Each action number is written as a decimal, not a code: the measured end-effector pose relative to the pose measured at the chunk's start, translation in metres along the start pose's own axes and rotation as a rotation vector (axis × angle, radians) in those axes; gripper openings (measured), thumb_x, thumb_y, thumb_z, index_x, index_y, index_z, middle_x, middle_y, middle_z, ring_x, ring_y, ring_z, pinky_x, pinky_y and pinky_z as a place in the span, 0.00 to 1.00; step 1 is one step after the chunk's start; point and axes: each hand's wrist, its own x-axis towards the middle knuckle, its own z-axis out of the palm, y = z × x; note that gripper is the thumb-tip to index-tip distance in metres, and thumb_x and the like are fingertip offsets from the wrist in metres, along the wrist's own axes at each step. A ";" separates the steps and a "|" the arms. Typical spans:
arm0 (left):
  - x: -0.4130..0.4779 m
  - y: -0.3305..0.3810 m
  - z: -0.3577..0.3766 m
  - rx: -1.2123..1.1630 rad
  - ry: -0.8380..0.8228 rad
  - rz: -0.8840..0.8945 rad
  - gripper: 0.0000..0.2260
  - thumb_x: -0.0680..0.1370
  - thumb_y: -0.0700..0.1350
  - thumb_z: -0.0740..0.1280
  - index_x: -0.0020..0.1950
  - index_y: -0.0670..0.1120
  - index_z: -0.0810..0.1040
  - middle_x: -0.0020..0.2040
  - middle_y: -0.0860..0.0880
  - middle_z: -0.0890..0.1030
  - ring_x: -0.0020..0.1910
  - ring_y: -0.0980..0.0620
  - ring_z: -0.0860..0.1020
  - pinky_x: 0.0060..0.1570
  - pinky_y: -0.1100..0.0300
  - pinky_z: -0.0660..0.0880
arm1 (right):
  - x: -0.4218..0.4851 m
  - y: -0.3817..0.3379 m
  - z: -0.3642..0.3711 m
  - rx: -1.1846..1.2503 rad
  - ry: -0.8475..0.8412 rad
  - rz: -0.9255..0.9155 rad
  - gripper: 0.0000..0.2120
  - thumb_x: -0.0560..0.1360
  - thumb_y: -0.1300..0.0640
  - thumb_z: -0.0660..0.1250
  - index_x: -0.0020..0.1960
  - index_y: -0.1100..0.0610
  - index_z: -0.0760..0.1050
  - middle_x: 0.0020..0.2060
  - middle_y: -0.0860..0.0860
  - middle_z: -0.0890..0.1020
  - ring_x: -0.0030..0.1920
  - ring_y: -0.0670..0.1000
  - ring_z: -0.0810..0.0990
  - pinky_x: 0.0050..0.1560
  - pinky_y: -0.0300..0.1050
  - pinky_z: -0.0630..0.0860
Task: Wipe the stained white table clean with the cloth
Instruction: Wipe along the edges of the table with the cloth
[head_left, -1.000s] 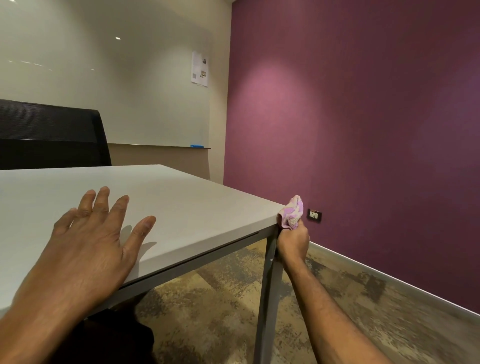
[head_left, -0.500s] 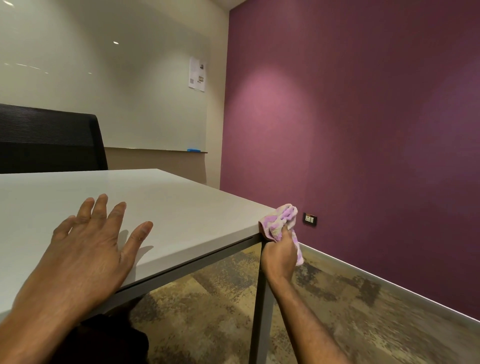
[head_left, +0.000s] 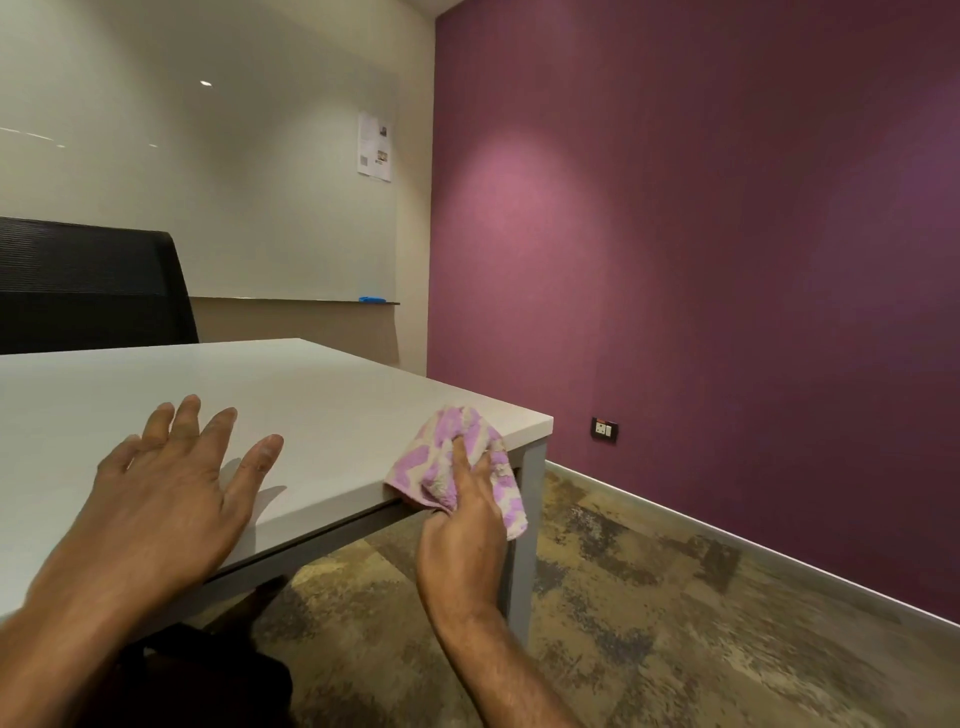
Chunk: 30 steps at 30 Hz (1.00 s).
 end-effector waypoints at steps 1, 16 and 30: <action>-0.001 0.000 -0.001 -0.019 -0.006 0.001 0.48 0.72 0.76 0.31 0.81 0.50 0.61 0.83 0.44 0.58 0.82 0.44 0.54 0.78 0.42 0.54 | -0.006 -0.005 0.001 -0.003 -0.017 -0.008 0.43 0.76 0.75 0.57 0.81 0.40 0.54 0.83 0.44 0.49 0.78 0.48 0.66 0.61 0.47 0.82; -0.012 0.012 -0.024 -0.154 -0.102 -0.026 0.40 0.76 0.70 0.40 0.83 0.51 0.55 0.84 0.46 0.51 0.83 0.47 0.48 0.79 0.44 0.50 | -0.090 -0.033 0.001 0.070 -0.332 -0.225 0.51 0.75 0.68 0.63 0.69 0.15 0.48 0.77 0.26 0.48 0.79 0.36 0.49 0.80 0.42 0.60; -0.015 0.017 -0.031 -0.026 -0.180 0.015 0.40 0.75 0.70 0.37 0.83 0.52 0.52 0.84 0.46 0.47 0.83 0.47 0.46 0.80 0.44 0.48 | -0.039 -0.009 -0.069 0.929 -0.041 0.288 0.24 0.79 0.69 0.65 0.48 0.39 0.86 0.50 0.50 0.89 0.51 0.53 0.87 0.52 0.52 0.84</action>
